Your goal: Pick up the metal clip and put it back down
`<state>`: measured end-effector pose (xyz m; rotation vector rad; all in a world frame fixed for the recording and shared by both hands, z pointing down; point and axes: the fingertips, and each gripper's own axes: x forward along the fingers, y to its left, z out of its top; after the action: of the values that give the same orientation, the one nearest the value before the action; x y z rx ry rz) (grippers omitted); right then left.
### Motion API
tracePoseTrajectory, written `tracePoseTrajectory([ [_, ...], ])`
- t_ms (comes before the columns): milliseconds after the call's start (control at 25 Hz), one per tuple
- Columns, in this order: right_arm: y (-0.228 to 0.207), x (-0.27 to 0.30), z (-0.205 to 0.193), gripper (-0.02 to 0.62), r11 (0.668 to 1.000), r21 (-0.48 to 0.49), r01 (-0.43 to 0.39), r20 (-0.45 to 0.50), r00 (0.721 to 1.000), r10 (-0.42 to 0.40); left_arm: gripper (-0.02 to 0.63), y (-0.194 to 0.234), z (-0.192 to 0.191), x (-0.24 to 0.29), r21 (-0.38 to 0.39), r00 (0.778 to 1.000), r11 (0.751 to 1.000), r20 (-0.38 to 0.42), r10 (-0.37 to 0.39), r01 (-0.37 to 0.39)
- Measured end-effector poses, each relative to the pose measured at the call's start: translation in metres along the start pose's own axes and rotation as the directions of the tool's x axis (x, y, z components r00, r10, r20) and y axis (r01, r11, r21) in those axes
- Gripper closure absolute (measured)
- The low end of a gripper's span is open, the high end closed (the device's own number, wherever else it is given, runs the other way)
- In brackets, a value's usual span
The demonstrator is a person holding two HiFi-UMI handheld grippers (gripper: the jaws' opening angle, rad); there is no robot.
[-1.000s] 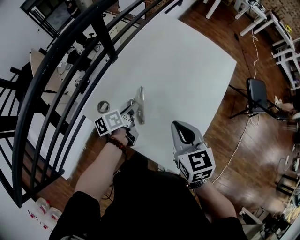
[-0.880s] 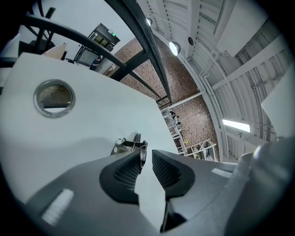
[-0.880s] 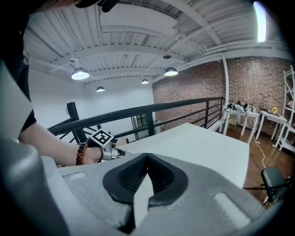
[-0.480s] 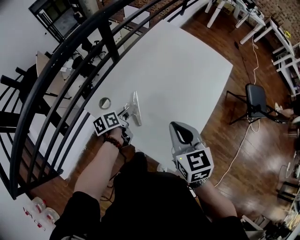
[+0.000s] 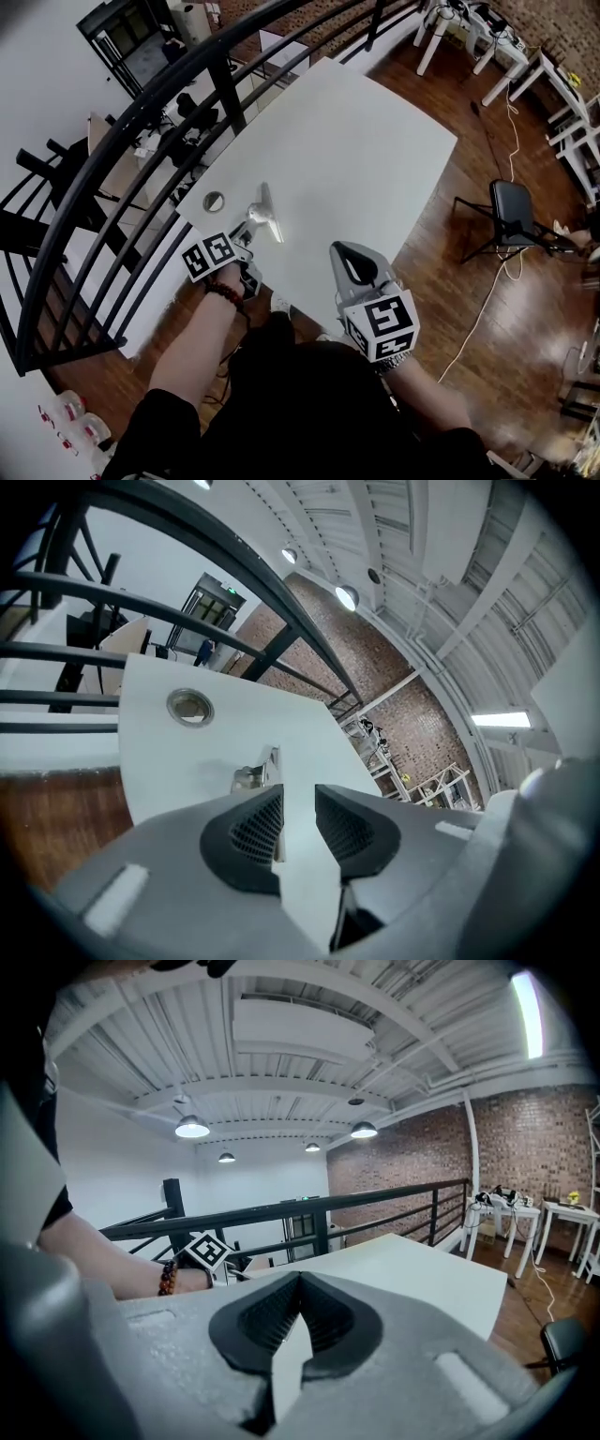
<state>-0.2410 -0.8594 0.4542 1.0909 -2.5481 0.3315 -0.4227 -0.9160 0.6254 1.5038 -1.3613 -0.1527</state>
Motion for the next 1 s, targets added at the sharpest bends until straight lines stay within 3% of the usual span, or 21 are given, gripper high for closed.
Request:
tracePoseTrajectory([
  [400, 0.033, -0.067, -0.004, 0.604, 0.991, -0.065, -0.115, 0.065, 0.991, 0.119, 0.529, -0.066, -0.035, -0.089, 0.041, 0.985, 0.997, 0.156, -0.069, 0.063],
  [640, 0.051, -0.103, -0.012, 0.604, 0.985, -0.087, -0.150, 0.089, 0.984, 0.157, 0.588, -0.117, -0.066, -0.138, 0.161, 0.971, 0.980, 0.188, -0.145, 0.115],
  [800, 0.064, -0.121, -0.018, 0.604, 0.979, -0.096, -0.178, 0.091, 0.978, 0.187, 0.588, -0.154, -0.084, -0.167, 0.324, 0.966, 0.941, 0.192, -0.171, 0.102],
  [1000, 0.081, -0.131, -0.019, 0.604, 0.973, -0.113, -0.203, 0.102, 0.971, 0.215, 0.589, -0.193, -0.106, -0.196, 0.518, 0.962, 0.850, 0.168, -0.214, 0.099],
])
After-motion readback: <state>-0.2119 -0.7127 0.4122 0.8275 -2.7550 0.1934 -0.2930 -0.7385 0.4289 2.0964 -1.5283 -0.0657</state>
